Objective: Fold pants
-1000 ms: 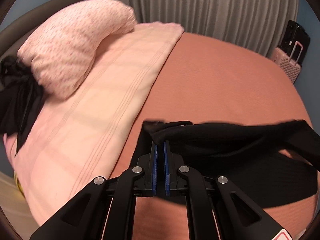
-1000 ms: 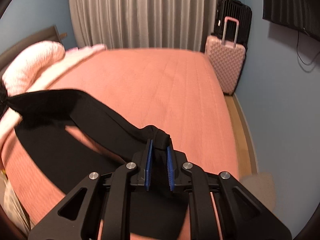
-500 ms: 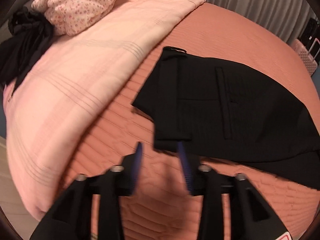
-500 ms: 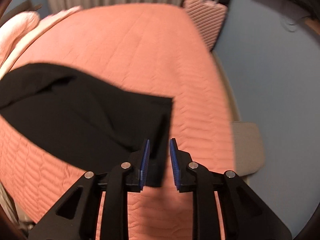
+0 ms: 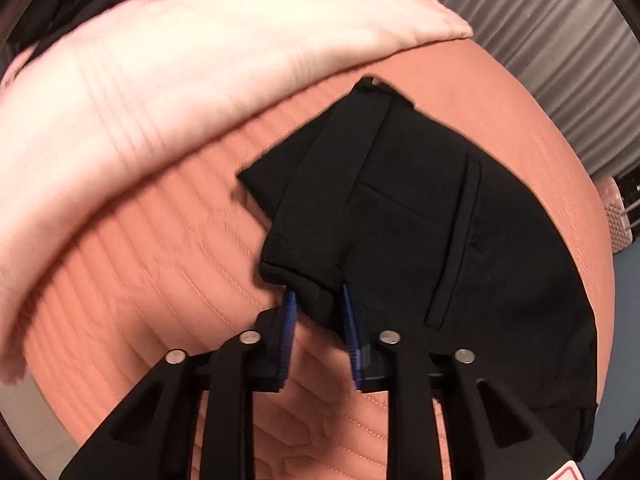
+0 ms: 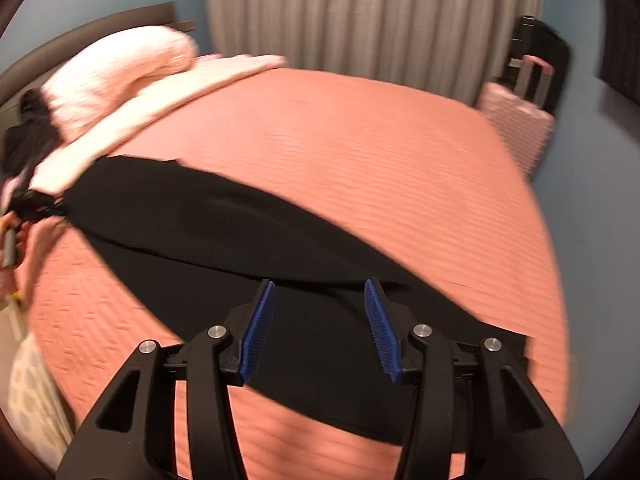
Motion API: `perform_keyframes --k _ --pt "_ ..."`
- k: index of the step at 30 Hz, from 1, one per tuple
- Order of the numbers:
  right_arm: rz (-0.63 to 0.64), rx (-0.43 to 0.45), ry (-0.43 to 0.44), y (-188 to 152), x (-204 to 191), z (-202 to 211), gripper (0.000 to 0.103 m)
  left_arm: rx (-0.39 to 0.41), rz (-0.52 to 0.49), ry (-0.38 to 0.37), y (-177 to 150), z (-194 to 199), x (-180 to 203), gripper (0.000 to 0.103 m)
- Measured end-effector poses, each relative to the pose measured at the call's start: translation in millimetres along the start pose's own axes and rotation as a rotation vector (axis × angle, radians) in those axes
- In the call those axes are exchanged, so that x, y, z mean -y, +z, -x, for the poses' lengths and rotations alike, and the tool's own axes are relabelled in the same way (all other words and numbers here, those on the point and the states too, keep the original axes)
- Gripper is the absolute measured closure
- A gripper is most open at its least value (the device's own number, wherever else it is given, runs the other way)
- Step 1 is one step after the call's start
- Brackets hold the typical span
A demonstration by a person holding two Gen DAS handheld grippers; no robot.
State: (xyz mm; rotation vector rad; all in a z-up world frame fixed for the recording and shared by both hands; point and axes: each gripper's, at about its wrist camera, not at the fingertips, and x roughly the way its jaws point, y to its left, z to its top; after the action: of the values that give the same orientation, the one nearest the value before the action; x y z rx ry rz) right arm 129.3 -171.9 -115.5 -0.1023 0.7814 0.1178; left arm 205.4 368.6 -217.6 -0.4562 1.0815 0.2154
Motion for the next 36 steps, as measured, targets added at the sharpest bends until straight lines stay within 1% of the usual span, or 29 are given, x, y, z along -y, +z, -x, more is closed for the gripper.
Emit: perform_keyframes --k 3,5,6,7,8,9,10,11,12,13,14,15,16,17,18,19,20,21,23,24,25,27,29,30,32,33,34,35,36 --pt "0.027 0.0 0.045 5.5 -30.0 -6.9 0.057 0.037 -0.051 -0.045 23.5 28.2 -6.7 0.093" --pt "0.014 -0.01 0.074 5.5 -38.5 -10.4 0.057 0.037 -0.087 -0.028 41.2 36.0 -14.5 0.094" --pt "0.008 -0.016 0.072 2.4 -42.2 -13.1 0.057 0.013 -0.131 0.002 47.6 29.4 -15.4 0.091" --pt "-0.002 -0.036 0.064 -3.0 -41.9 -19.0 0.057 -0.031 -0.189 0.084 50.9 11.0 -16.3 0.089" --pt "-0.011 -0.052 0.047 -6.9 -46.8 -19.0 0.057 -0.076 -0.233 0.165 50.4 -6.5 -17.6 0.095" --pt "-0.028 -0.065 0.026 -12.6 -41.4 -22.3 0.057 -0.088 -0.283 0.332 47.4 -21.2 -19.0 0.102" --pt "-0.059 -0.075 0.011 -19.5 -34.1 -20.6 0.057 -0.061 -0.353 0.515 41.7 -27.4 -18.0 0.102" --pt "-0.08 -0.072 0.002 -20.0 -34.1 -18.1 0.057 -0.03 -0.352 0.509 37.7 -19.3 -18.2 0.101" --pt "-0.1 -0.067 -0.013 -24.4 -26.3 -11.7 0.056 -0.001 -0.305 0.45 33.6 -4.2 -18.1 0.095" --pt "-0.126 -0.065 -0.047 -32.1 -12.7 -4.3 0.054 0.017 -0.276 0.421 29.6 6.3 -16.1 0.094" --pt "-0.15 -0.066 -0.083 -38.5 -2.2 0.7 0.044 0.042 -0.262 0.402 22.4 19.0 -8.9 0.094" --pt "-0.181 -0.067 -0.123 -45.9 10.9 5.5 0.038 0.081 -0.281 0.391 10.3 34.2 7.6 0.093" --pt "-0.232 -0.067 -0.164 -57.3 31.4 13.8 0.034 0.103 -0.309 0.385 8.4 38.3 29.5 0.091" --pt "-0.28 -0.066 -0.192 -68.3 49.1 20.6 0.034 0.124 -0.354 0.372 -4.0 43.9 50.4 0.08" --pt "-0.333 -0.065 -0.226 -80.6 67.5 27.2 0.034 0.141 -0.412 0.359 -22.9 49.4 79.4 0.055" --pt "-0.37 -0.067 -0.251 -90.0 81.6 32.2 0.034 0.153 -0.444 0.356 -33.0 51.5 98.3 0.042" --pt "-0.413 -0.075 -0.287 -102.9 99.6 37.7 0.034 0.17 -0.477 0.345 -47.1 52.2 120.0 0.034" --pt "-0.443 -0.087 -0.305 -112.1 112.1 39.6 0.034 0.17 -0.523 0.312 -67.3 50.3 147.6 0.034" --pt "-0.519 -0.101 -0.334 -134.3 146.9 43.4 0.034 0.145 -0.589 0.279 -92.1 35.9 185.8 0.034" --pt "-0.573 -0.119 -0.322 -145.9 170.2 40.8 0.034 0.132 -0.604 0.272 -99.6 30.9 195.5 0.034" --pt "-0.607 -0.116 -0.311 -151.9 184.9 38.9 0.034 0.104 -0.618 0.259 -111.9 23.1 211.5 0.034" --pt "-0.704 -0.109 -0.264 -165.3 221.4 30.7 0.034 0.041 -0.618 0.238 -132.6 11.3 234.7 0.034" --pt "-0.768 -0.105 -0.213 -173.3 245.2 19.2 0.034 0.005 -0.596 0.206 -147.8 10.3 248.9 0.034" --pt "-0.786 -0.114 -0.185 -174.2 254.8 11.7 0.034 -0.005 -0.592 0.188 -153.7 11.7 253.4 0.034" --pt "-0.752 -0.124 -0.141 -167.8 263.9 -6.0 0.034 -0.013 -0.603 0.176 -166.5 17.1 264.5 0.034" --pt "-0.713 -0.137 -0.14 -164.1 265.5 -12.0 0.039 -0.012 -0.625 0.174 -173.5 20.0 273.2 0.034" --pt "-0.662 -0.168 -0.131 -157.7 262.0 -22.8 0.047 -0.005 -0.643 0.182 -180.3 22.1 280.6 0.034" --pt "-0.632 -0.194 -0.119 -154.3 257.2 -31.5 0.06 0.003 -0.661 0.188 -184.9 25.6 284.1 0.034" --pt "-0.604 -0.218 -0.135 -153.3 253.7 -37.7 0.075 0.012 -0.679 0.189 -188.6 28.5 288.5 0.034"
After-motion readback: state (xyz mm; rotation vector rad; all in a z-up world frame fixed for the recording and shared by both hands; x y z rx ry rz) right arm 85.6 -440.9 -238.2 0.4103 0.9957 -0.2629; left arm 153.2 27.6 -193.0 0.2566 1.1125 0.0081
